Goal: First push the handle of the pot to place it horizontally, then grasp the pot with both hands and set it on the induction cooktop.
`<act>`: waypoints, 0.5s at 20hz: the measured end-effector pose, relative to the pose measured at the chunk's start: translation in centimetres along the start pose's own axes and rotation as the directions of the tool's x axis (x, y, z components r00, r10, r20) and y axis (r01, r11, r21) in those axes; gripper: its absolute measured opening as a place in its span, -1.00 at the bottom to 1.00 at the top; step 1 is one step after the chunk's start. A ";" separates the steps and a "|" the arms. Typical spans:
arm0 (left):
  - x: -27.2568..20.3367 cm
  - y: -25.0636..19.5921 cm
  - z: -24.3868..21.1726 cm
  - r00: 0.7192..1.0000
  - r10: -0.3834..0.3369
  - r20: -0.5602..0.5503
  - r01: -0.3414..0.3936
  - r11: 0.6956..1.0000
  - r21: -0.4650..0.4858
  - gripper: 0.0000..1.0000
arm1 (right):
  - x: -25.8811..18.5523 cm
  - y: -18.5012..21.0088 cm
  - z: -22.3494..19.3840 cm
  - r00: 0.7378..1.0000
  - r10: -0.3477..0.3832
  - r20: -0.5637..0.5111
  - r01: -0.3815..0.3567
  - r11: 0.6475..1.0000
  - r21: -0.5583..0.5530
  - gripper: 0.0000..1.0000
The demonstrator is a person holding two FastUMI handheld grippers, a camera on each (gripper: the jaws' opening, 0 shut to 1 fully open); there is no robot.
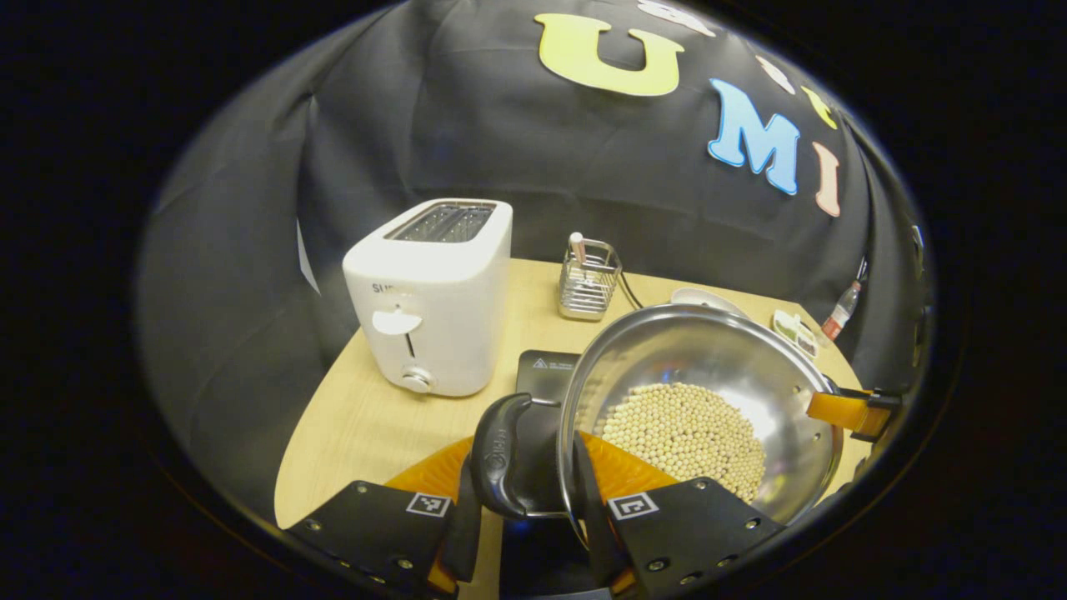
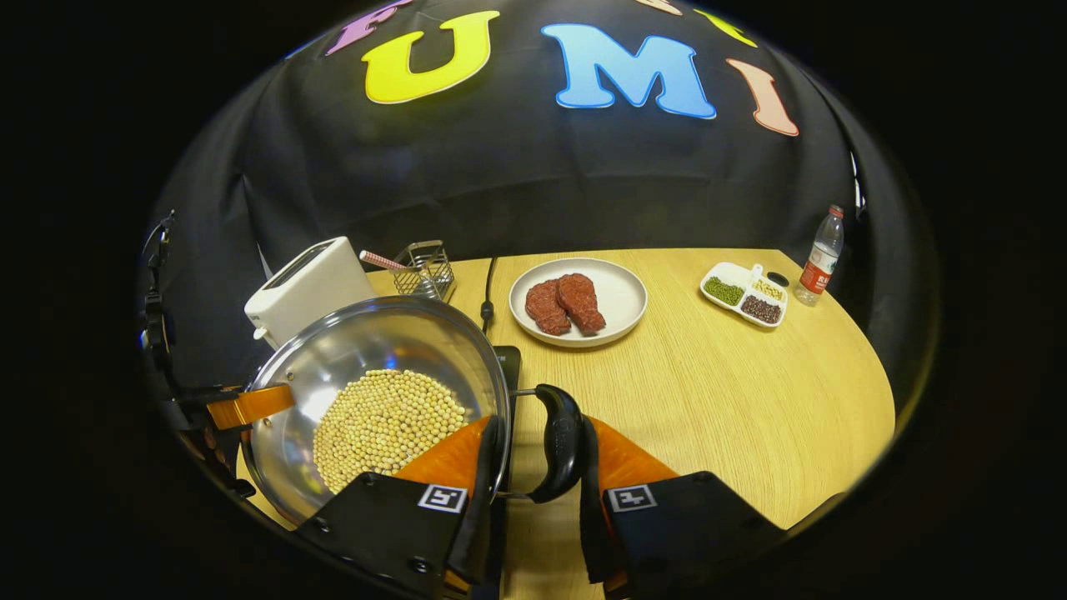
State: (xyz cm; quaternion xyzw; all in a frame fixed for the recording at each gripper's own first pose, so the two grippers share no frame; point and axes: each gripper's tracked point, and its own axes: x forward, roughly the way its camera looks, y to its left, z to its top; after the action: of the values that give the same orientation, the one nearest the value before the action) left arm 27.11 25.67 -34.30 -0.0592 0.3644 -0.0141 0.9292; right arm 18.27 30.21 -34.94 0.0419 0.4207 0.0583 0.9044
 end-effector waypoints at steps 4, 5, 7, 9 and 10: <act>0.2 0.1 0.2 1.000 -0.004 0.002 0.004 1.000 0.007 0.12 | 0.6 -0.1 -0.3 1.000 -0.002 -0.010 0.002 1.000 0.006 -0.06; 0.3 0.1 0.2 1.000 -0.004 0.001 0.004 1.000 0.009 0.12 | 0.4 -0.1 -0.3 1.000 -0.002 -0.009 0.002 1.000 0.005 -0.06; 0.3 0.2 0.2 1.000 -0.002 0.001 0.002 1.000 0.007 0.07 | 0.5 0.0 -0.2 1.000 -0.004 -0.001 0.004 1.000 0.002 0.07; 0.3 0.3 0.1 1.000 0.004 0.001 -0.004 1.000 0.003 0.17 | 0.6 0.0 -0.2 1.000 -0.003 0.005 0.003 1.000 -0.003 0.11; 0.4 0.3 0.2 1.000 0.008 0.003 -0.008 1.000 0.006 0.12 | 0.6 0.0 -0.1 1.000 -0.002 0.009 0.002 1.000 -0.007 0.14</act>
State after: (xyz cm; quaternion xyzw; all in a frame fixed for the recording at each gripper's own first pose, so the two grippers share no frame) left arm 27.49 25.94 -34.45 -0.0551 0.3633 -0.0111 0.9300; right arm 18.53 30.27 -35.45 0.0387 0.4166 0.0587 0.9064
